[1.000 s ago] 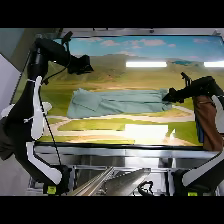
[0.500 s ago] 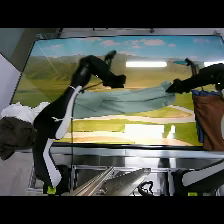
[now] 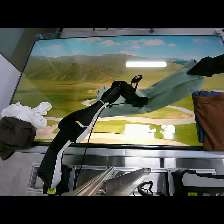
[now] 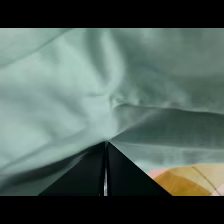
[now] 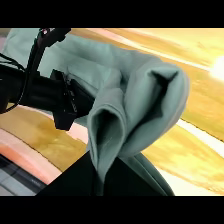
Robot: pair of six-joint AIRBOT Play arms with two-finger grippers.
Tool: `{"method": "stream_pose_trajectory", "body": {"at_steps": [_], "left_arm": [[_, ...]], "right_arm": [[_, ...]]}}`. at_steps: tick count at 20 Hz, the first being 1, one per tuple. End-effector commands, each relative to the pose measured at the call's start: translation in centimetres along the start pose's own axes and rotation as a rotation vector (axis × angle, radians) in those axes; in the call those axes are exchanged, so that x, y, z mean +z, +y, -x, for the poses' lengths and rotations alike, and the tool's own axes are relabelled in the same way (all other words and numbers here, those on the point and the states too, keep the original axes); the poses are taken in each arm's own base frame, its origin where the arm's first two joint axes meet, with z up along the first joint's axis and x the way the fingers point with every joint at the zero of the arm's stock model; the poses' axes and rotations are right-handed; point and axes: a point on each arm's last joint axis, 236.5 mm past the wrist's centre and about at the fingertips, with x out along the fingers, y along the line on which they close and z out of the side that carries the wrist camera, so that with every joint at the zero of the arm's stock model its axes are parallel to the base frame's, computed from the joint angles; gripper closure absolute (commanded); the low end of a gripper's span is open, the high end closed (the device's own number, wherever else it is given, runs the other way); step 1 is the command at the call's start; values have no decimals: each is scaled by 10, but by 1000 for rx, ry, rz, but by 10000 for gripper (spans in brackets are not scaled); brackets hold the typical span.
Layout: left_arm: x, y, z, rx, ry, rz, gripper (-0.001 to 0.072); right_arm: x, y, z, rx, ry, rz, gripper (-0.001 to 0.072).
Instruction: Fold the shirts.
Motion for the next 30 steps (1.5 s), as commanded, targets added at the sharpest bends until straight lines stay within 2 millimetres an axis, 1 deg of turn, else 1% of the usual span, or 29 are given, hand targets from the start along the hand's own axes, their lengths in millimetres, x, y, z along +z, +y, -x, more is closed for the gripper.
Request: {"method": "stream_pose_trajectory", "body": {"at_steps": [1, 2, 3, 4, 5, 6, 7, 8, 9, 10, 11, 12, 13, 15, 16, 17, 18, 19, 20, 21, 22, 23, 24, 25, 26, 27, 28, 29, 30], "left_arm": [[15, -33, 30, -87, -52, 22, 693], [25, -43, 60, -113, -81, 3, 693], [36, -52, 102, -128, -120, -29, 693], [44, -59, 149, -135, -153, -66, 693], [51, -63, 207, -136, -203, -99, 693], [55, -66, 264, -133, -277, -114, 693], [60, -66, 327, -121, -391, -120, 693], [60, -63, 382, -104, -504, -116, 693], [54, -56, 438, -67, -623, -112, 693], [43, -51, 482, -33, -711, -111, 693], [27, -47, 521, 4, -788, -115, 693], [10, -44, 552, 45, -852, -124, 693], [-6, -41, 574, 80, -901, -124, 693], [-34, -34, 604, 155, -970, -131, 693], [-45, -30, 613, 185, -994, -126, 693], [-56, -25, 619, 211, -1013, -114, 693], [-64, -18, 624, 235, -1035, -96, 693], [-69, -12, 628, 251, -1056, -78, 693], [-73, -7, 629, 270, -1065, -74, 693], [-79, 0, 630, 288, -1067, -59, 693], [-84, 4, 630, 299, -1069, -43, 693], [-87, 9, 630, 310, -1072, -30, 693], [-88, 13, 629, 313, -1068, -19, 693], [-89, 14, 625, 309, -1054, -15, 693], [-90, 14, 623, 306, -1044, -15, 693], [-90, 13, 622, 299, -1041, -16, 693], [-90, 12, 622, 297, -1041, -18, 693], [-89, 9, 620, 291, -1036, -25, 693], [-89, 5, 617, 282, -1030, -35, 693]], "right_arm": [[-3, 7, 9, -13, 11, 1, 689], [-3, 10, 8, -5, 11, 3, 689], [-3, 13, 7, 2, 12, -11, 689], [-1, 19, 5, 17, 11, -14, 689], [2, 29, 0, 37, 8, -5, 689], [9, 42, -9, 49, -5, 2, 689], [16, 58, -24, 65, -13, 15, 688], [23, 77, -46, 87, -16, 26, 689], [28, 98, -74, 114, -11, 36, 688], [31, 126, -110, 147, 0, 56, 688], [29, 156, -150, 179, 14, 82, 688], [24, 185, -190, 208, 27, 106, 687], [15, 213, -233, 232, 35, 132, 687], [-3, 264, -313, 279, 7, 133, 687], [-12, 283, -346, 287, -27, 133, 645], [-19, 296, -373, 283, -62, 139, 313], [-24, 300, -385, 278, -74, 145, 113], [-23, 294, -382, 273, -60, 141, 134], [-15, 280, -367, 265, -40, 137, 133], [-2, 257, -341, 247, -17, 131, 133], [12, 229, -312, 217, -8, 106, 129], [21, 189, -282, 160, 20, 56, 124], [26, 145, -252, 89, 41, 3, 91], [25, 102, -229, 11, 70, -52, 29], [17, 61, -212, -63, 114, -116, 7], [3, 27, -199, -113, 169, -191, 7], [-10, 4, -196, -127, 202, -242, 7], [-23, -12, -201, -127, 232, -285, 7], [-38, -20, -211, -107, 262, -312, 7]]}}
